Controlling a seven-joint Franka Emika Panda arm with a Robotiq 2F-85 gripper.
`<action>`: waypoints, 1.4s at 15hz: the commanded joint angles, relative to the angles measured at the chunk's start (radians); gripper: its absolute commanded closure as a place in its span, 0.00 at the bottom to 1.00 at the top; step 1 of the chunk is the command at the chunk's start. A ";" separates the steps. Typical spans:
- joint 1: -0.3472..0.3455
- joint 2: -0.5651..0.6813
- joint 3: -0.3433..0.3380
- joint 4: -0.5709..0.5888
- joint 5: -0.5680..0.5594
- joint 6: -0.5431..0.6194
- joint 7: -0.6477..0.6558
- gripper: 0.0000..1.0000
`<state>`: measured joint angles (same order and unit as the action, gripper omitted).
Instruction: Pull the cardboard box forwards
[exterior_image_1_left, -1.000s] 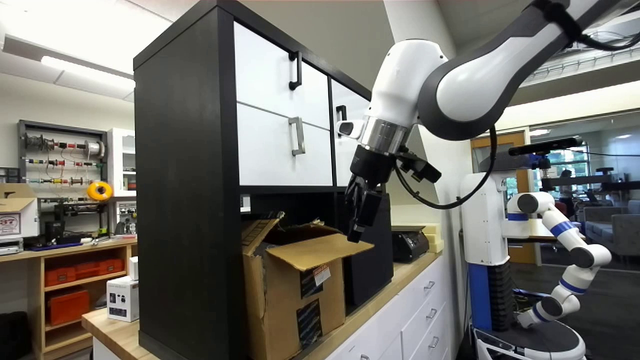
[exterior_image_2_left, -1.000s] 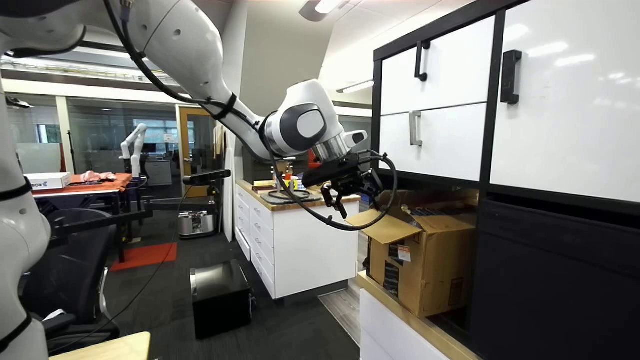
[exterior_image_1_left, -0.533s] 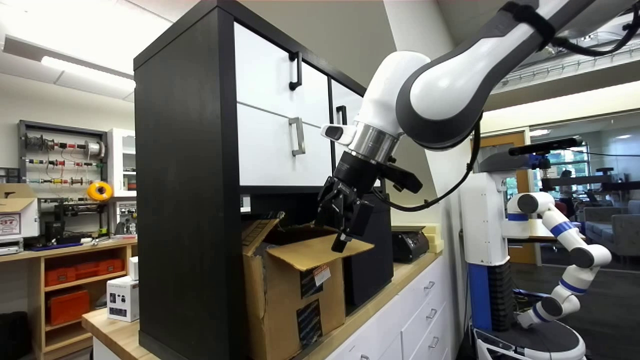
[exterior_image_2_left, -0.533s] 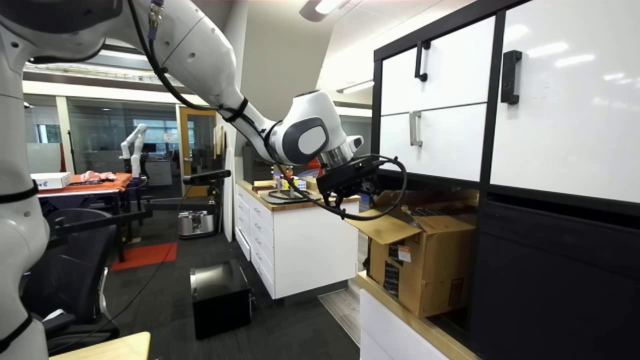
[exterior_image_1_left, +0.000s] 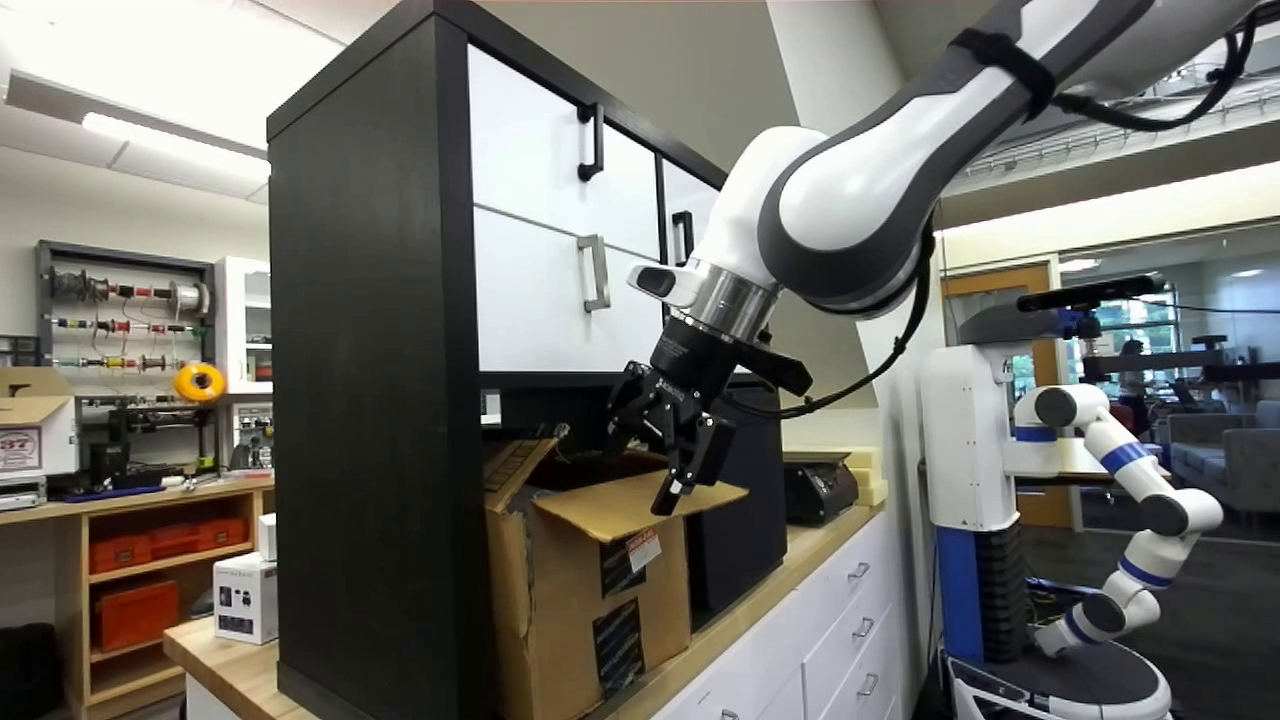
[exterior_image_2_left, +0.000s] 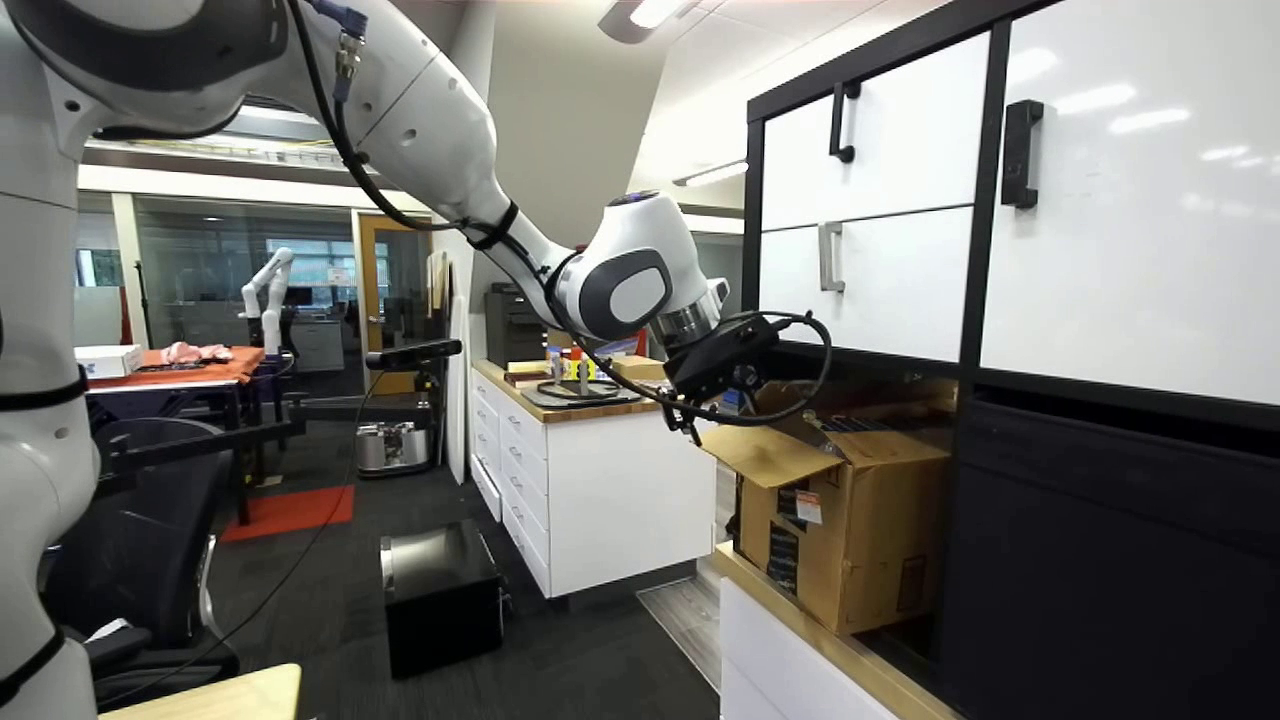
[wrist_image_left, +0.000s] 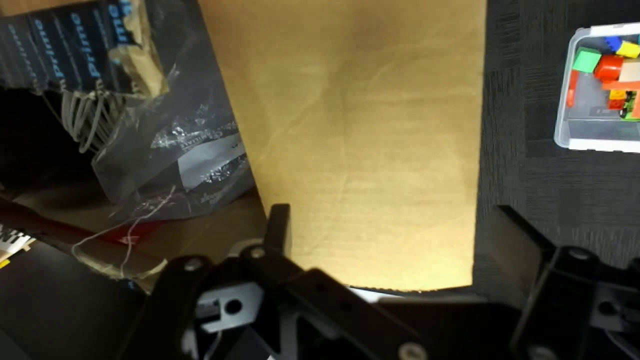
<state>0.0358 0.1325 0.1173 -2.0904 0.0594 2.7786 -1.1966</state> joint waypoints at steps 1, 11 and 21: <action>-0.009 0.054 -0.009 0.074 -0.067 0.013 -0.014 0.00; -0.010 0.244 -0.013 0.268 -0.223 -0.017 0.001 0.00; -0.027 0.238 -0.009 0.238 -0.252 -0.001 0.004 0.66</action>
<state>0.0278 0.4022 0.1045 -1.8305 -0.1704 2.7761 -1.2000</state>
